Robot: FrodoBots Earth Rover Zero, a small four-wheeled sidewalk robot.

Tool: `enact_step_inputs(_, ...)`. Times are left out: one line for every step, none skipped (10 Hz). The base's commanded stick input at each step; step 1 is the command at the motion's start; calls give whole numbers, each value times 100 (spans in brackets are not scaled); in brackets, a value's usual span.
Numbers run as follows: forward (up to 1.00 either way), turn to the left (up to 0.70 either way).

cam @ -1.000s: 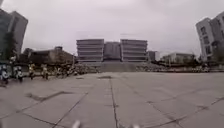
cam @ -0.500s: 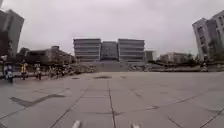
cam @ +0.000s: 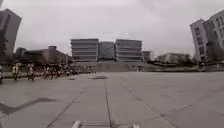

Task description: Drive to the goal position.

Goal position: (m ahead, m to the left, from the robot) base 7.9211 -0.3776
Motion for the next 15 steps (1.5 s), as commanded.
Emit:
enact_step_inputs(70,0)
enact_step_inputs(70,0)
enact_step_inputs(70,0)
enact_step_inputs(70,0)
enact_step_inputs(70,0)
enact_step_inputs(70,0)
enact_step_inputs(70,0)
enact_step_inputs(70,0)
enact_step_inputs(70,0)
enact_step_inputs(70,0)
enact_step_inputs(70,0)
enact_step_inputs(70,0)
enact_step_inputs(70,0)
enact_step_inputs(70,0)
enact_step_inputs(70,0)
